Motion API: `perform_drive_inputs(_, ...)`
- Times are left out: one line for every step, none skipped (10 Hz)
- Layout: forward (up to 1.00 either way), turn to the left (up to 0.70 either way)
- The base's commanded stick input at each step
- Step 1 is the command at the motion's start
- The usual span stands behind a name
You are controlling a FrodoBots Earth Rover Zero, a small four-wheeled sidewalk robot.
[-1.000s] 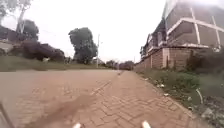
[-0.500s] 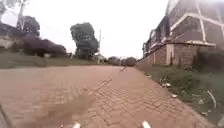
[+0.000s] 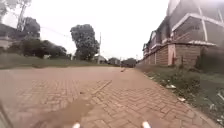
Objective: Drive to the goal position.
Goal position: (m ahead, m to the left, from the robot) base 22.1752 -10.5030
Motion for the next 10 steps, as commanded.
perform_drive_inputs(0.50, 0.00)
perform_drive_inputs(0.50, 0.04)
perform_drive_inputs(0.50, 0.10)
perform_drive_inputs(0.50, 0.07)
perform_drive_inputs(0.50, 0.00)
perform_drive_inputs(0.50, 0.08)
perform_drive_inputs(0.50, 0.05)
perform_drive_inputs(0.50, -0.17)
perform_drive_inputs(0.50, -0.50)
perform_drive_inputs(0.50, -0.50)
